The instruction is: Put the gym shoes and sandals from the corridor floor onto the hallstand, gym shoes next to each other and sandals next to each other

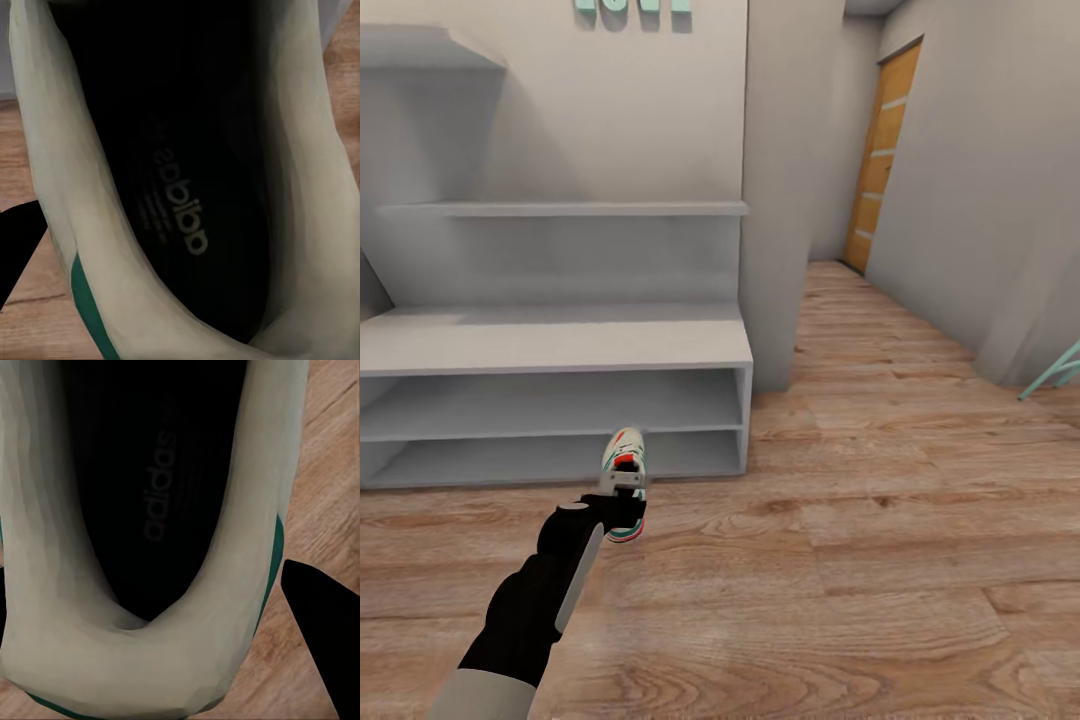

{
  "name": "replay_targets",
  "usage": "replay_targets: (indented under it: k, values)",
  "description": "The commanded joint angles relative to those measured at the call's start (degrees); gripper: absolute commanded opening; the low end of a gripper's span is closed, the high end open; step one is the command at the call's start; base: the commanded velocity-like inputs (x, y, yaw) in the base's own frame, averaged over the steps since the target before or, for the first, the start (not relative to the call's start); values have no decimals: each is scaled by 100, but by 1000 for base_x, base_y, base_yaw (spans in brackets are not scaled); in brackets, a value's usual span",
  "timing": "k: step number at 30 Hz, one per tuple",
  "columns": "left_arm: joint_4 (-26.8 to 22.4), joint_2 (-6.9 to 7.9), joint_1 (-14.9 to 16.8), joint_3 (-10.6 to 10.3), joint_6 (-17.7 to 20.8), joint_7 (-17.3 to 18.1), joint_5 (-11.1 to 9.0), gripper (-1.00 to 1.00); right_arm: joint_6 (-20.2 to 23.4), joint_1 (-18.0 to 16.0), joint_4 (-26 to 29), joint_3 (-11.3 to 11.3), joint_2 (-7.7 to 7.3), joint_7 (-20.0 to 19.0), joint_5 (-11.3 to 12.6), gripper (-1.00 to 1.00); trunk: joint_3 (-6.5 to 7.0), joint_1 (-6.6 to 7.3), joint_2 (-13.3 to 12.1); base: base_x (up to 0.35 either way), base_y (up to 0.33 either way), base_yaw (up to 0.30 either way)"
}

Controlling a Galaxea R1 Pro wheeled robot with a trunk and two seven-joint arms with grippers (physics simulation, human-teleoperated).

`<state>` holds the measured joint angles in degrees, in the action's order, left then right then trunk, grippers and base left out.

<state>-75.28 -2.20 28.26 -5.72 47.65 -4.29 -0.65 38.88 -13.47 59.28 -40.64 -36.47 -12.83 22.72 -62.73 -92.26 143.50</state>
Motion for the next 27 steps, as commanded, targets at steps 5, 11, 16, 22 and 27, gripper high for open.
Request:
replay_targets:
  k: [5, 11, 16, 22, 27]
  values:
    - [-5, -5, 5, -8, 19, -34, -5, -100, 32, -6, 3, -14, 0, -26, -4, -100, -163, -11, 10, 0, 0, 0]
    - [248, 7, 356, -8, 16, -22, -28, -100, 32, -6, 5, -14, -1, -26, -4, -100, -352, -27, 18, 0, 0, 0]
    - [846, 7, 961, -5, -3, -20, -27, -100, 32, -6, 5, -14, -1, -26, -4, -100, -510, -40, 24, 0, 0, 0]
    - [926, -6, 1110, -3, -14, -19, -23, -100, 32, -6, 5, -14, 0, -26, -4, -100, -700, -55, 32, 0, 0, 0]
    - [935, 4, 1127, -8, -18, -19, -12, -100, 32, -6, 3, -14, 0, -21, -4, -100, -849, -68, 39, 0, 0, 0]
